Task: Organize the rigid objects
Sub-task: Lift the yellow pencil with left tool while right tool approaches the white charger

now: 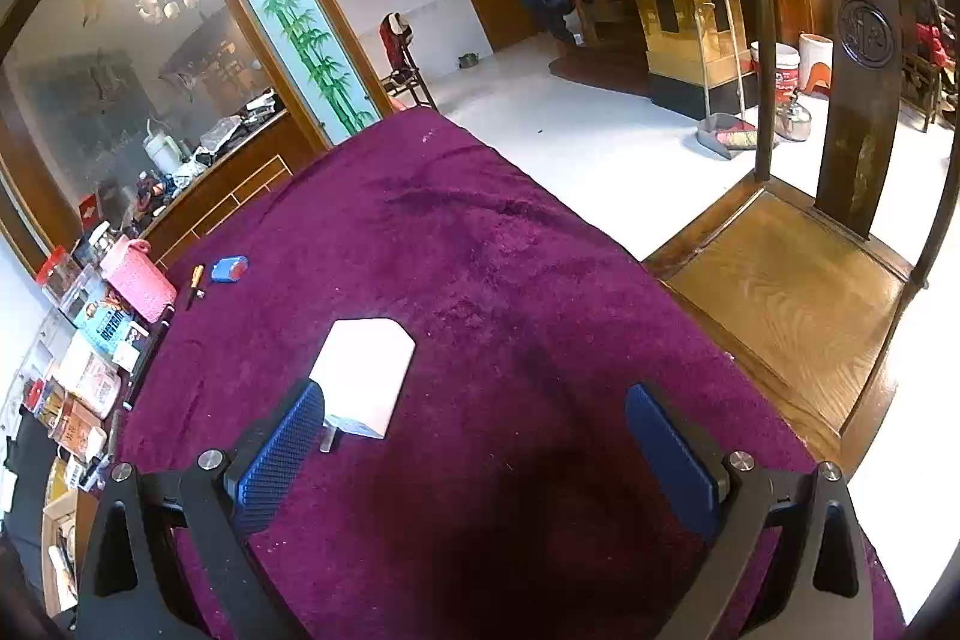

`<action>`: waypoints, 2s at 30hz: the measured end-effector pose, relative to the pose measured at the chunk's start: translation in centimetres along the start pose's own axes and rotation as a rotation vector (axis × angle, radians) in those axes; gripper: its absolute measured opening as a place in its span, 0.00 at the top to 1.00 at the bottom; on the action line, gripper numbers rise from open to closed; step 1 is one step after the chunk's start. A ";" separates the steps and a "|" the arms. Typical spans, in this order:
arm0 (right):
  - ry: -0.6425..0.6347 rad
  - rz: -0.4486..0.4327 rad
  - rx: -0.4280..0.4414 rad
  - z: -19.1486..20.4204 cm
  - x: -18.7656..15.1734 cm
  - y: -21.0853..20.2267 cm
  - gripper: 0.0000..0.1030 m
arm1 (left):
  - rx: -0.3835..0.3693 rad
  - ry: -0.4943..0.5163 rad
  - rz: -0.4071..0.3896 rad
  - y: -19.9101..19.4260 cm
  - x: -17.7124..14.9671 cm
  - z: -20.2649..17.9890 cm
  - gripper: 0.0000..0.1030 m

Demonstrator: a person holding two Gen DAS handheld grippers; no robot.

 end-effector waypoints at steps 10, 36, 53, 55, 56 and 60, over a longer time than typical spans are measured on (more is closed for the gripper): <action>-0.018 0.019 -0.023 0.0 -0.1 0.4 0.01 | -0.071 0.015 -0.039 0.0 -0.2 -0.4 0.65; -0.020 0.042 -0.029 0.0 -0.4 0.9 0.01 | -0.251 -0.089 -0.061 -0.2 -0.2 1.1 0.49; -0.017 0.040 -0.026 -0.1 -0.4 1.0 0.01 | -0.018 -0.028 -0.037 0.2 0.0 -0.1 0.54; -0.015 0.039 -0.024 0.0 -0.4 1.0 0.01 | 0.007 0.010 -0.042 0.2 0.0 -0.7 0.70; -0.012 0.038 -0.021 0.0 -0.4 1.0 0.01 | 0.000 -0.005 -0.044 0.1 -0.1 -0.3 0.76; -0.007 0.036 -0.015 -0.1 -0.5 1.2 0.01 | -0.136 -0.137 -0.064 -0.2 -0.3 2.8 0.89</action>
Point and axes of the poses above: each gripper's, at about its wrist camera, not at the fingertips, and y roughly the way its jaws point, z to its left, x to its top, the point moved 3 cm from there along y, roughly the way its jaws point, and after that the axes turned 3 degrees about -x, right-handed, at the moved point
